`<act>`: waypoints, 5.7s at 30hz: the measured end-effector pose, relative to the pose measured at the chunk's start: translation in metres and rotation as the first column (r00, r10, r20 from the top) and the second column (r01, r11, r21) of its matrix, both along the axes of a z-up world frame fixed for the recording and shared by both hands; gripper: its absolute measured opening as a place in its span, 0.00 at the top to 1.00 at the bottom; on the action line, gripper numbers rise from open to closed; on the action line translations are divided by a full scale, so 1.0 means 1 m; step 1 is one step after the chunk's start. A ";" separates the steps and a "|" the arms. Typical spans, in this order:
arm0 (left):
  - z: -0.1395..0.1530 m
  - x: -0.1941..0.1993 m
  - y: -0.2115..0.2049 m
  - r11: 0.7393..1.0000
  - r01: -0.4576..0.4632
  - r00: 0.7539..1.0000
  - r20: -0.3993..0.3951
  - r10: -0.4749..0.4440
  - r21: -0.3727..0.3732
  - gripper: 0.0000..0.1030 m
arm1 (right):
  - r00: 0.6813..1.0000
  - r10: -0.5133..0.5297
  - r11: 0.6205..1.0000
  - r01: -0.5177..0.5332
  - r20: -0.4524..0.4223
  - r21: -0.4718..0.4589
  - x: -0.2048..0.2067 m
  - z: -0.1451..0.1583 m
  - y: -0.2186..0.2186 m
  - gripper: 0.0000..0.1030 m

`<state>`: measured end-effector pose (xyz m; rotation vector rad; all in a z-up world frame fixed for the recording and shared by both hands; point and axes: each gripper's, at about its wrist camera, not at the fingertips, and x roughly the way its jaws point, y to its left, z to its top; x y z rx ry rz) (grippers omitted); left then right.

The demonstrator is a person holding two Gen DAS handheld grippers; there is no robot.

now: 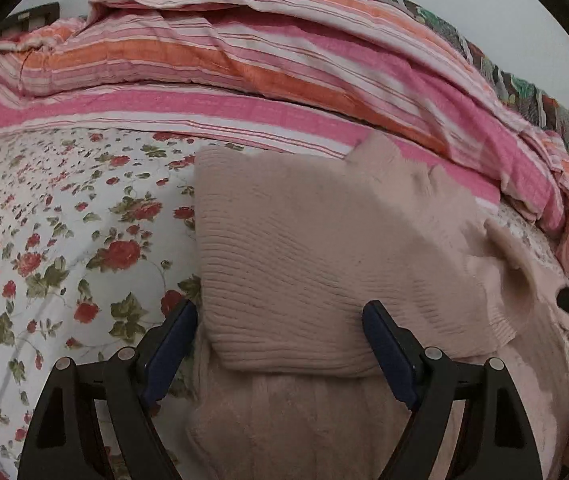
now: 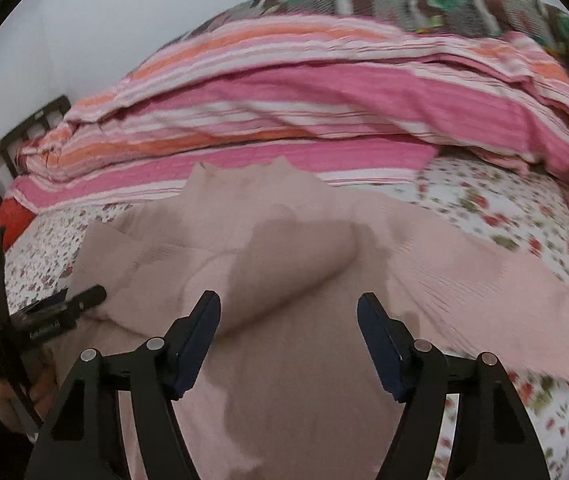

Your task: Fold small clothes

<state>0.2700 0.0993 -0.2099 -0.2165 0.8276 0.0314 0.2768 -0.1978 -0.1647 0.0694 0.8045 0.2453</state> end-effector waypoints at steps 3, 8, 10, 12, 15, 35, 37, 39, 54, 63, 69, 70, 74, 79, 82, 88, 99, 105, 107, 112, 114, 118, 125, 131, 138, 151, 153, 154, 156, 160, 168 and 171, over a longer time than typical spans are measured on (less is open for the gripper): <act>-0.003 0.000 -0.007 0.999 0.000 1.000 -0.006 0.000 0.036 0.18 | 1.000 -0.021 0.998 0.020 -0.014 -0.054 0.015 -0.006 0.018 0.32; -0.004 -0.001 -0.005 1.000 -0.001 1.000 -0.004 0.001 0.020 0.17 | 0.995 -0.012 0.988 -0.002 -0.094 -0.155 0.033 -0.033 0.039 0.60; -0.005 -0.001 -0.004 1.000 -0.001 1.000 -0.003 0.001 0.015 0.17 | 0.997 0.004 0.991 -0.014 -0.073 -0.134 0.026 -0.029 0.032 0.69; -0.004 -0.001 -0.004 1.000 -0.001 1.000 -0.003 0.001 0.013 0.17 | 0.998 -0.057 0.988 0.052 -0.028 -0.143 0.014 -0.021 0.016 0.66; -0.004 -0.001 -0.003 1.000 -0.001 1.000 0.000 0.001 0.008 0.17 | 0.995 -0.103 0.980 0.104 0.011 -0.168 0.002 -0.015 -0.008 0.57; 0.002 -0.005 0.004 0.996 0.002 1.000 0.024 0.000 -0.091 0.23 | 0.989 -0.148 0.978 0.149 -0.021 0.143 0.000 -0.038 -0.087 0.63; 0.005 0.001 0.009 0.994 -0.001 1.000 0.005 0.002 -0.112 0.30 | 0.989 -0.143 0.976 0.145 -0.024 0.163 0.000 -0.037 -0.089 0.63; 0.010 0.014 0.015 0.995 -0.014 1.000 -0.022 0.012 -0.097 0.35 | 0.990 -0.138 0.977 0.139 -0.019 0.159 -0.001 -0.036 -0.088 0.61; 0.016 0.010 0.027 0.994 -0.108 0.994 0.019 0.109 -0.011 0.72 | 0.990 -0.139 0.990 0.139 -0.003 0.014 0.000 -0.037 -0.070 0.58; 0.002 -0.010 -0.015 0.990 -0.028 1.000 -0.002 0.029 0.141 0.30 | 0.992 -0.123 0.992 0.123 0.002 0.012 -0.002 -0.036 -0.072 0.55; 0.004 -0.009 -0.023 0.978 -0.041 0.999 -0.007 0.043 0.203 0.29 | 0.996 -0.090 0.995 0.090 -0.010 0.044 -0.015 -0.028 -0.074 0.55; 0.004 -0.008 -0.022 0.980 -0.040 0.999 -0.011 0.043 0.195 0.29 | 0.997 -0.083 0.996 0.083 -0.005 0.038 -0.020 -0.026 -0.076 0.55; 0.001 -0.005 -0.013 0.991 -0.031 0.999 -0.029 0.035 0.128 0.29 | 0.995 -0.073 0.996 0.077 0.068 -0.050 -0.057 -0.015 -0.101 0.46; -0.001 -0.003 -0.015 0.989 -0.028 0.999 -0.029 0.033 0.145 0.29 | 0.961 -0.254 0.957 0.266 0.107 -0.116 -0.104 -0.001 -0.189 0.42; -0.001 -0.003 -0.014 0.990 -0.028 0.999 -0.029 0.033 0.137 0.28 | 0.908 -0.407 0.905 0.416 0.101 -0.091 -0.124 -0.005 -0.253 0.42; -0.002 -0.001 -0.017 0.988 -0.031 0.999 -0.032 0.036 0.151 0.26 | 0.868 -0.497 0.868 0.497 0.015 0.001 -0.146 -0.025 -0.326 0.42; -0.004 0.003 -0.017 0.988 -0.038 0.998 -0.039 0.044 0.152 0.20 | 0.840 -0.542 0.833 0.538 -0.003 0.130 -0.128 -0.036 -0.359 0.40; -0.004 0.003 -0.014 0.989 -0.035 0.998 -0.039 0.042 0.145 0.20 | 0.821 -0.571 0.813 0.567 -0.011 0.131 -0.106 -0.034 -0.371 0.46; -0.003 0.003 -0.013 0.989 -0.035 0.998 -0.038 0.041 0.142 0.20 | 0.810 -0.586 0.807 0.585 -0.002 0.082 -0.100 -0.032 -0.370 0.81; -0.003 0.002 -0.012 0.992 -0.035 0.999 -0.029 0.039 0.123 0.20 | 0.817 -0.575 0.818 0.576 0.042 -0.009 -0.093 -0.015 -0.354 0.93; -0.002 0.001 -0.008 0.994 -0.033 0.999 -0.026 0.036 0.100 0.21 | 0.822 -0.565 0.823 0.568 0.078 -0.022 -0.094 0.000 -0.343 0.93; -0.001 -0.002 -0.007 0.996 -0.030 0.999 -0.019 0.032 0.083 0.21 | 0.837 -0.530 0.843 0.538 0.139 -0.024 -0.095 0.032 -0.317 0.94; 0.005 -0.011 0.008 0.999 -0.045 0.999 -0.014 0.045 0.001 0.19 | 0.867 -0.433 0.882 0.463 0.246 -0.082 -0.083 0.095 -0.230 0.94; 0.017 -0.040 0.036 0.996 -0.075 0.997 -0.012 0.076 0.046 0.19 | 0.904 -0.296 0.934 0.342 0.309 -0.103 -0.059 0.130 -0.122 0.94; 0.015 -0.079 0.107 0.986 -0.167 0.985 -0.029 0.168 0.025 0.19 | 0.954 -0.058 0.994 0.082 0.293 -0.070 -0.016 0.114 0.044 0.94; -0.001 -0.114 0.142 0.973 -0.183 0.983 0.006 0.184 0.137 0.14 | 0.962 0.272 0.961 -0.270 0.013 -0.062 0.019 -0.003 0.217 0.83; -0.002 -0.115 0.138 0.969 -0.187 0.982 0.010 0.188 0.161 0.14 | 0.939 0.335 0.941 -0.338 -0.077 -0.020 0.022 -0.016 0.223 0.56; -0.002 -0.116 0.138 0.969 -0.189 0.982 0.012 0.189 0.162 0.14 | 0.929 0.356 0.933 -0.360 -0.105 -0.018 0.021 -0.018 0.224 0.54; -0.001 -0.116 0.139 0.970 -0.193 0.981 0.011 0.193 0.146 0.14 | 0.923 0.375 0.924 -0.379 -0.093 -0.042 0.009 -0.012 0.220 0.54; 0.007 -0.116 0.136 0.986 -0.143 0.990 0.026 0.142 0.080 0.17 | 0.937 0.350 0.931 -0.348 0.006 -0.109 -0.021 0.011 0.185 0.44; 0.026 -0.096 0.088 0.997 0.046 0.991 0.129 -0.037 -0.066 0.20 | 0.986 0.059 0.978 -0.027 0.154 -0.207 -0.050 0.020 0.039 0.42; 0.030 -0.079 0.070 0.986 0.084 0.986 0.153 -0.061 -0.146 0.29 | 0.996 -0.026 0.990 0.038 0.088 -0.136 -0.051 0.003 -0.003 0.42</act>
